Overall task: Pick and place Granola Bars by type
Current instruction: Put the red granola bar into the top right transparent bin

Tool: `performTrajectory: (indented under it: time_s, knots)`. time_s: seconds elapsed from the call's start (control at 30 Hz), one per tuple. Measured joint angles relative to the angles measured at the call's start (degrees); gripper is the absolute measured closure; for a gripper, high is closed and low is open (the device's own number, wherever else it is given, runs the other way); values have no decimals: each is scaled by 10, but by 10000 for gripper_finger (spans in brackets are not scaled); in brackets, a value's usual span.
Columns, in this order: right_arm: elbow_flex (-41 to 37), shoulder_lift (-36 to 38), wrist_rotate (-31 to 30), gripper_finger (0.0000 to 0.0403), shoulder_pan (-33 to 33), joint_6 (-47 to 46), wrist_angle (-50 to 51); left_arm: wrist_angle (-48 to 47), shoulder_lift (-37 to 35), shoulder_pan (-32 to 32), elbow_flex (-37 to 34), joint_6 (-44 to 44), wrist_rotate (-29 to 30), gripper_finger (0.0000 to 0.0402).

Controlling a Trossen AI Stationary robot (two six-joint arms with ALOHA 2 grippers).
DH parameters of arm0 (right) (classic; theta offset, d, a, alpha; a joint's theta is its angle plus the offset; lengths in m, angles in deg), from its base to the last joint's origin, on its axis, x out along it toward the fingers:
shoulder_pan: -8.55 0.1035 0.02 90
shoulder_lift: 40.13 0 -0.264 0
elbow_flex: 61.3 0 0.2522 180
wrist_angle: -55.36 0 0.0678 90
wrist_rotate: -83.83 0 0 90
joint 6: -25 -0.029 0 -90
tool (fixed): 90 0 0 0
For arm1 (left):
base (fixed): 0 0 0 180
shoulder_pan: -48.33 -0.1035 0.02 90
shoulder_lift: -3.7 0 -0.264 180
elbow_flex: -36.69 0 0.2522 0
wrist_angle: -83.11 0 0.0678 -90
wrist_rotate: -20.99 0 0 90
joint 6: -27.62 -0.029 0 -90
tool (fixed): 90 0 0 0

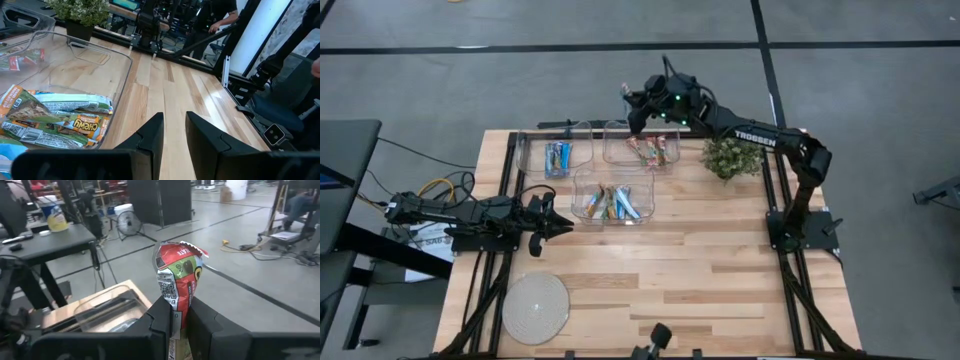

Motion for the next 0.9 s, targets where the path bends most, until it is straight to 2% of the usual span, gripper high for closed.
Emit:
performTrajectory:
  time_s: [0.23,0.5,0.73,0.9]
  knots:
    - [-1,-8,0,368,-19,-8,8,0,0,0,0,0,0,328]
    - [1,-44,-33,369,-24,-94,34,0,0,0,0,0,0,328]
    - [8,-82,-15,369,-23,-151,79,0,0,0,0,0,0,328]
    - [28,-113,4,370,-20,-155,103,0,0,0,0,0,1,328]
